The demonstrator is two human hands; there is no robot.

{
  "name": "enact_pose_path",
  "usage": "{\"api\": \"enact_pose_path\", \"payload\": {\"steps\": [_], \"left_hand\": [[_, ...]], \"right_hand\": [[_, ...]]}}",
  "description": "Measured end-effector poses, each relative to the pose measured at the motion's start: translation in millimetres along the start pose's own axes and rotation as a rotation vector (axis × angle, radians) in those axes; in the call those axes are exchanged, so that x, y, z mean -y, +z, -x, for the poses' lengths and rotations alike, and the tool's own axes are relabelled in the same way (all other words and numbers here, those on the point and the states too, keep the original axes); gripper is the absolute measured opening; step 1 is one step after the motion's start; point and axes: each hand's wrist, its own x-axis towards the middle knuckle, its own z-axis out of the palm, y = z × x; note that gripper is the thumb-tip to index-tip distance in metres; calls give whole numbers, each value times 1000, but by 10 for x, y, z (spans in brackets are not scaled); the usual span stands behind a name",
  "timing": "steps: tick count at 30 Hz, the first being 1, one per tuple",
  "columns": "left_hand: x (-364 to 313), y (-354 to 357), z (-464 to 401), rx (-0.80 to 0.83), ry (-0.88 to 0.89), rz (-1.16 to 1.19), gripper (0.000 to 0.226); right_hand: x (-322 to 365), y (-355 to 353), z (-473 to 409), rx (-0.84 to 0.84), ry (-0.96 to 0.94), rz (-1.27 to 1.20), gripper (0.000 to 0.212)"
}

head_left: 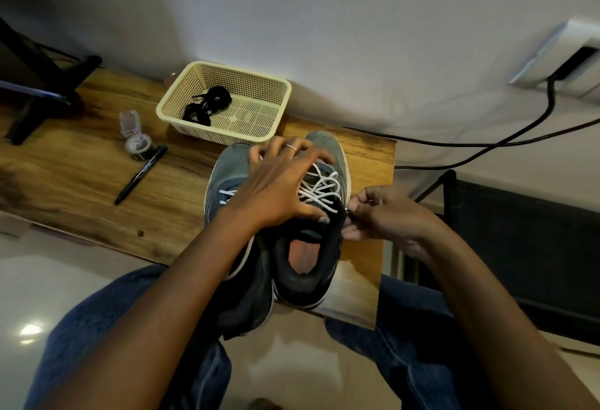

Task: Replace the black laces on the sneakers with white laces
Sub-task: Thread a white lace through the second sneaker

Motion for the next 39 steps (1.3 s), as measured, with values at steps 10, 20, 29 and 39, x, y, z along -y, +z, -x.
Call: {"api": "enact_pose_path", "payload": {"steps": [10, 20, 29, 39], "left_hand": [[121, -71, 98, 321, -272, 66, 109], [247, -182, 69, 339, -356, 417, 74], [167, 194, -107, -78, -346, 432, 27], [157, 197, -99, -156, -365, 470, 10]], "right_hand": [[90, -181, 10, -69, 60, -145, 15], [127, -186, -148, -264, -121, 18, 10], [199, -35, -546, -271, -285, 360, 19], [149, -46, -599, -246, -288, 434, 6]]}}
